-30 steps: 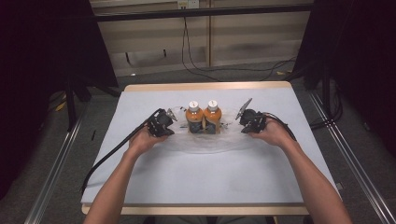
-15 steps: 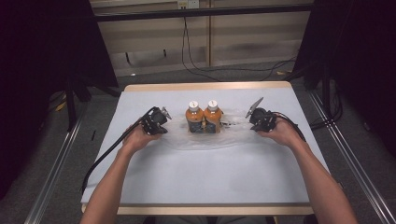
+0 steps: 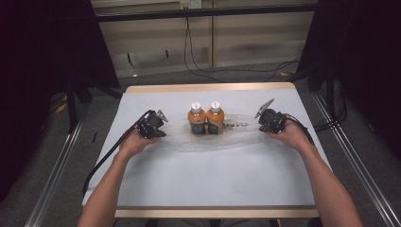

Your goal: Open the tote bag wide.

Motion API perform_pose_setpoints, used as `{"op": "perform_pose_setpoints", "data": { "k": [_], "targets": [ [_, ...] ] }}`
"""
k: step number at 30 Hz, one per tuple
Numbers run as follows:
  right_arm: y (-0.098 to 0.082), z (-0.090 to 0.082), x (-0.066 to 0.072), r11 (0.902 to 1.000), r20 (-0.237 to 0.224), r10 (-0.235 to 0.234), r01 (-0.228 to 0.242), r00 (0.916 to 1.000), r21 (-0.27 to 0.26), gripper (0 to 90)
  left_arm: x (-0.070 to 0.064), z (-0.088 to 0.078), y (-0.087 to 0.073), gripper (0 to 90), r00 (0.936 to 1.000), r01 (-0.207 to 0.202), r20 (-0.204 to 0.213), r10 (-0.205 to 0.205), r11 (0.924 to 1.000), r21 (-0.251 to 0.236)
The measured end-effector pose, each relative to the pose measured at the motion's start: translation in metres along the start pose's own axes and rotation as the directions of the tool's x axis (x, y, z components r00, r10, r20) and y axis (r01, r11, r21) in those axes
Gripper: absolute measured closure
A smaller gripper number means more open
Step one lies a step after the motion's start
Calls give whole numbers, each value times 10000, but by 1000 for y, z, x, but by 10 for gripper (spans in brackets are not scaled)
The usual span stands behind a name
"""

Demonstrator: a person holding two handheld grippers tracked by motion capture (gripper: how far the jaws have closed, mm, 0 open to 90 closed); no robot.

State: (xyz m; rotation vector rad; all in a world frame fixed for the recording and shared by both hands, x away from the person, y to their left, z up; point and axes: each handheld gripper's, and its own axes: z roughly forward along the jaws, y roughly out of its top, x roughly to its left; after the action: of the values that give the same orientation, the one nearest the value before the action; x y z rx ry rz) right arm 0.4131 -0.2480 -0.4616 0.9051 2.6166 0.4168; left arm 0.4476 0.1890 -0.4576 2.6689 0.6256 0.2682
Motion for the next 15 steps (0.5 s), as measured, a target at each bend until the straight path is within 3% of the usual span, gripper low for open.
{"op": "perform_pose_setpoints", "data": {
  "k": [1, 5, 9, 11, 12, 15],
  "targets": [
    [1, 0, 1, 10000, 62, -36, 35, 10000, 46, 900, -2, 0, -1, 900, 9997, 242, 20, -242, 9996, -162],
    [1, -1, 2, 9999, 26, -106, 106, 9999, 135, 900, -7, -3, -5, 900, 9999, -19, 164, 21, 9999, -151],
    [-1, -4, 3, 9998, -399, 48, -41, 9992, 174, 900, -9, -5, -14, 900, 9991, 241, 369, -223, 9986, -477],
    [-2, -4, 3, 9997, -406, -187, 191, 9990, 116, 900, -9, -6, -15, 900, 9992, 148, 390, -130, 9988, -464],
    [-2, -4, 5, 9999, -428, 39, -33, 9991, 156, 900, -10, -6, -16, 900, 9990, 217, 402, -197, 9985, -511],
    [-2, -5, 6, 9999, -446, -88, 93, 9990, 121, 900, -8, -6, -17, 900, 9991, 228, 379, -208, 9983, -543]
  ]
}}
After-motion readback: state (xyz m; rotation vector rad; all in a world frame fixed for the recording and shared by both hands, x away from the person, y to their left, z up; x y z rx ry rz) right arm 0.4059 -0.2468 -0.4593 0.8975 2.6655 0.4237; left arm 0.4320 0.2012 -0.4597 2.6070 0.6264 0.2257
